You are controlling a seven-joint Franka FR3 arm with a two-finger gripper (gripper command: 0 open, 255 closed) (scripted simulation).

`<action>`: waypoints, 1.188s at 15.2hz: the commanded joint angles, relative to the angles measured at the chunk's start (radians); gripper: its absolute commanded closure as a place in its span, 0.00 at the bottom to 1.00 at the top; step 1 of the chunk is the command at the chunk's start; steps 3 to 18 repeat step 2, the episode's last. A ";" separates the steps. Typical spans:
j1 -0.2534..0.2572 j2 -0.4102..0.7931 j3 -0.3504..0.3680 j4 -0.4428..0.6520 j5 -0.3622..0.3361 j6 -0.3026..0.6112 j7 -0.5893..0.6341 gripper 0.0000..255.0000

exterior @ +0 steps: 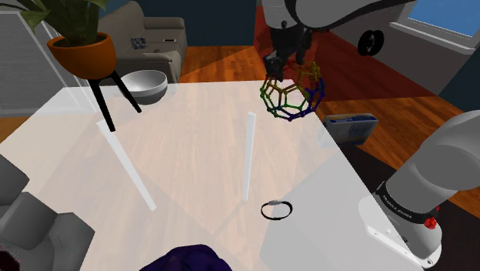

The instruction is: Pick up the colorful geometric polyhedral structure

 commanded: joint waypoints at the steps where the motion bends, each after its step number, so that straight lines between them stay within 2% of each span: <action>1: 0.001 -0.003 0.000 0.013 0.002 -0.015 -0.004 1.00; 18: 0.001 -0.003 0.000 0.013 0.002 -0.015 -0.004 1.00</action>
